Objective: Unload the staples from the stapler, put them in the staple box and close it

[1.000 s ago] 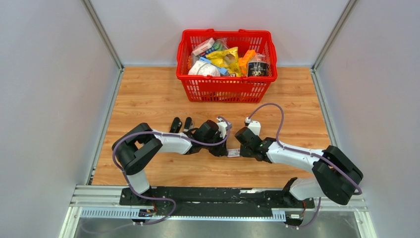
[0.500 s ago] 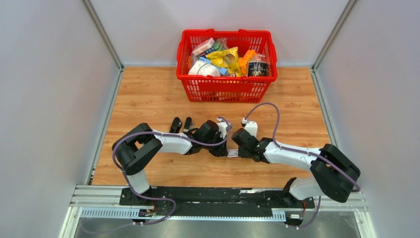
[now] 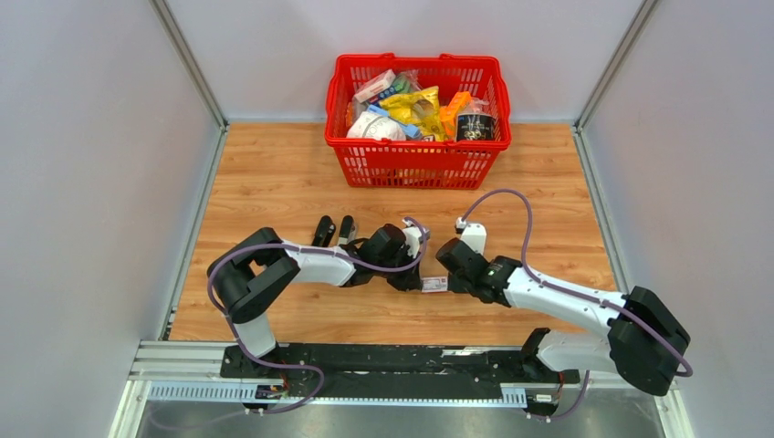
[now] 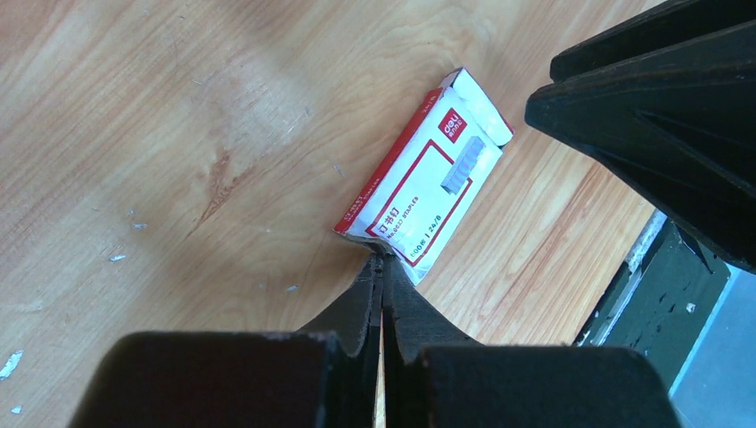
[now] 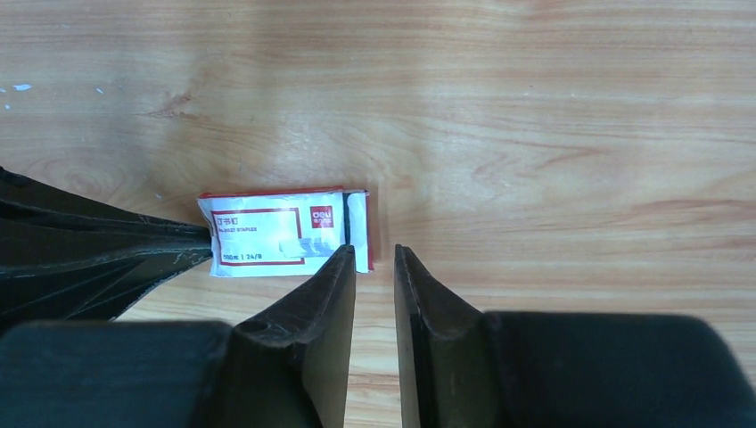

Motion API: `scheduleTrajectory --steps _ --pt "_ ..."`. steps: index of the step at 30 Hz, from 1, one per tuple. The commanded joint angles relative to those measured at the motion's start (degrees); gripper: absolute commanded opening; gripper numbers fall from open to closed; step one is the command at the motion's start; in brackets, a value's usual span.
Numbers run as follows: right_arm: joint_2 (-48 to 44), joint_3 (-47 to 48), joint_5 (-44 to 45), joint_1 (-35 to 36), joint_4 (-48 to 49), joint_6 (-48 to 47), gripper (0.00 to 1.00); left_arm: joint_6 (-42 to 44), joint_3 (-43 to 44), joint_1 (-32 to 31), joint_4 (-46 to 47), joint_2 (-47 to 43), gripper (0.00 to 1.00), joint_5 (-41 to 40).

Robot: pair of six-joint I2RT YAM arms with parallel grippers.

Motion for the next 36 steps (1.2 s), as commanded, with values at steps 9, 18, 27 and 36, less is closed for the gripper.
scheduleTrajectory --steps 9,18,27,36 --pt "-1.01 -1.40 3.69 -1.01 -2.56 1.87 0.25 0.64 -3.39 -1.26 -6.63 -2.60 0.00 -3.04" --pt "2.24 -1.40 1.85 -2.33 0.86 0.55 0.04 0.29 -3.92 -1.70 -6.72 -2.52 0.00 -3.84" --pt "7.16 -1.58 0.01 -2.77 5.08 0.29 0.00 0.37 -3.22 -1.96 -6.81 -1.37 0.00 -3.84" --pt "8.39 -2.02 -3.60 -2.69 7.72 0.37 0.00 0.38 -1.90 -1.97 -7.16 0.82 0.00 -5.15"
